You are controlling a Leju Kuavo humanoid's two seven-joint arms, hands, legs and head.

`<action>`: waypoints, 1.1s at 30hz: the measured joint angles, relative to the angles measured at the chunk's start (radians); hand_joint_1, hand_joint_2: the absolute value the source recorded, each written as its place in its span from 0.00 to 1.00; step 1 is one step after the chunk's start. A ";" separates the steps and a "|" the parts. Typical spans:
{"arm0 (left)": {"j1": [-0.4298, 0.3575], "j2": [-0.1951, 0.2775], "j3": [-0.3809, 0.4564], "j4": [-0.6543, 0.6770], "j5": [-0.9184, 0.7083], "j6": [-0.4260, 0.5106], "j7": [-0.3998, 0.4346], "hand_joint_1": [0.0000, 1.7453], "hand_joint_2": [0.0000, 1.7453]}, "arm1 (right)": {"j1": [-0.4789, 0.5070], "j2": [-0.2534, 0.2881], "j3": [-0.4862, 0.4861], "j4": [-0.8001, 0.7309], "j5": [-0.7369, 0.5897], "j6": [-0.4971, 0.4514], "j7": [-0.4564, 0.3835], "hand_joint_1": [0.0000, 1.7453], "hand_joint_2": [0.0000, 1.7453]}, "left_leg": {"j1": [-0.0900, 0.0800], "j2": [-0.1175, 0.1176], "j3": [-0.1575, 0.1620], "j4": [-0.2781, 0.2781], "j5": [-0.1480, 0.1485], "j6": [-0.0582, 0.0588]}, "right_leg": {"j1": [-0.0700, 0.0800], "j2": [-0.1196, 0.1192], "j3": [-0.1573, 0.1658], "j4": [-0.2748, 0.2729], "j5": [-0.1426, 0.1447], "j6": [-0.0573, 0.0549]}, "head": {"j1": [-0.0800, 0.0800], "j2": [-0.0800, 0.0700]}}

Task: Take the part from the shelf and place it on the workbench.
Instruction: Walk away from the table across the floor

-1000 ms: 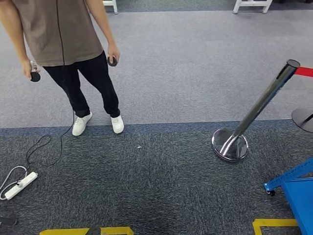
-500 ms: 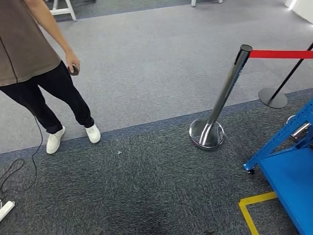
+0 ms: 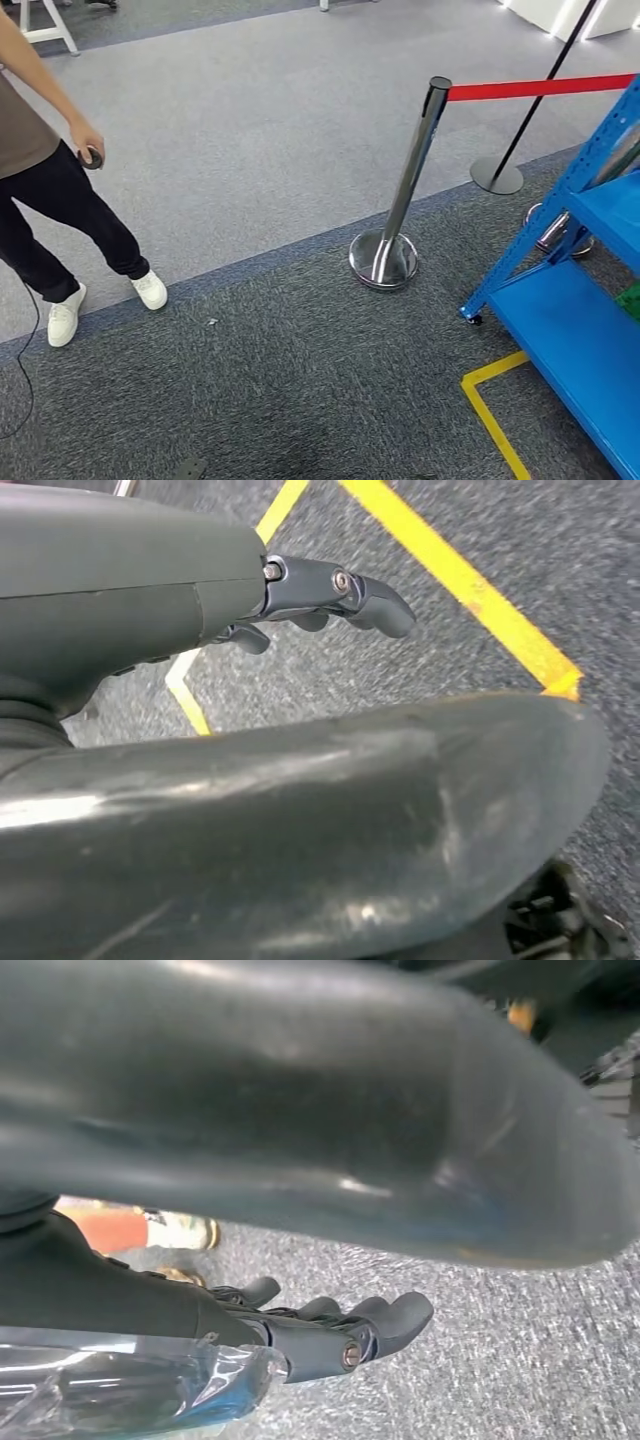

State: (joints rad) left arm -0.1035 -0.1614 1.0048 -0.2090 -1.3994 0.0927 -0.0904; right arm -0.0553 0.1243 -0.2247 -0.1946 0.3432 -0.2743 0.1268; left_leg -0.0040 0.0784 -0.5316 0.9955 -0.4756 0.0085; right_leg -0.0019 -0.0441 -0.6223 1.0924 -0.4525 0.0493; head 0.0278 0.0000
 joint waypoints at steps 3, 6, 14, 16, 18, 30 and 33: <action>-0.003 -0.001 0.000 0.000 -0.002 0.000 0.000 0.00 0.00 | -0.005 -0.001 0.000 0.000 0.000 0.000 -0.001 0.00 0.00 | -0.005 0.028 0.006 0.000 -0.005 -0.014 | 0.010 -0.008 0.030 -0.061 0.011 -0.019 | -0.002 0.000; -0.008 -0.003 0.000 0.000 -0.003 0.000 0.000 0.00 0.00 | -0.003 -0.002 -0.001 0.000 0.001 0.001 0.000 0.00 0.00 | -0.001 0.009 0.001 0.020 -0.027 -0.031 | 0.005 0.025 0.029 -0.069 0.019 -0.036 | -0.004 0.000; 0.000 -0.003 0.000 0.000 -0.003 0.000 0.003 0.00 0.00 | -0.003 -0.003 -0.001 0.000 0.001 0.002 0.005 0.00 0.00 | 0.010 -0.097 -0.085 0.163 -0.039 -0.043 | -0.004 0.133 0.028 -0.072 0.028 -0.039 | -0.012 0.000; -0.001 -0.004 0.000 0.000 -0.003 0.000 0.003 0.00 0.00 | -0.006 -0.003 -0.001 0.000 0.001 0.002 0.005 0.00 0.00 | 0.017 -0.144 -0.033 0.046 0.009 -0.042 | -0.004 0.160 0.021 -0.067 0.029 -0.029 | -0.013 0.000; -0.002 -0.004 0.000 0.000 -0.003 0.000 0.003 0.00 0.00 | -0.005 -0.003 -0.001 0.000 0.001 0.002 0.005 0.00 0.00 | 0.017 -0.160 -0.018 0.006 0.011 -0.034 | -0.006 0.183 0.011 -0.068 0.034 -0.016 | -0.015 0.000; 0.002 -0.005 0.000 0.000 -0.003 0.000 0.003 0.00 0.00 | 0.003 -0.003 -0.005 0.002 0.001 0.002 0.006 0.00 0.00 | 0.003 -0.005 -0.005 -0.003 0.008 -0.003 | -0.001 0.007 -0.018 0.033 -0.014 0.006 | 0.000 0.000; 0.002 -0.004 0.000 0.000 -0.003 0.000 0.003 0.00 0.00 | -0.004 -0.003 -0.005 0.002 0.001 0.002 0.006 0.00 0.00 | -0.004 0.024 0.003 -0.001 0.001 -0.018 | 0.007 -0.019 0.033 -0.061 0.007 -0.012 | -0.002 0.000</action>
State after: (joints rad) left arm -0.1016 -0.1657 1.0048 -0.2090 -1.4023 0.0923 -0.0870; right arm -0.0588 0.1209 -0.2296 -0.1925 0.3444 -0.2724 0.1332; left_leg -0.0077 0.1021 -0.5290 0.9941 -0.4745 -0.0091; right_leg 0.0051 -0.0634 -0.5890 1.0313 -0.4456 0.0375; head 0.0254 0.0000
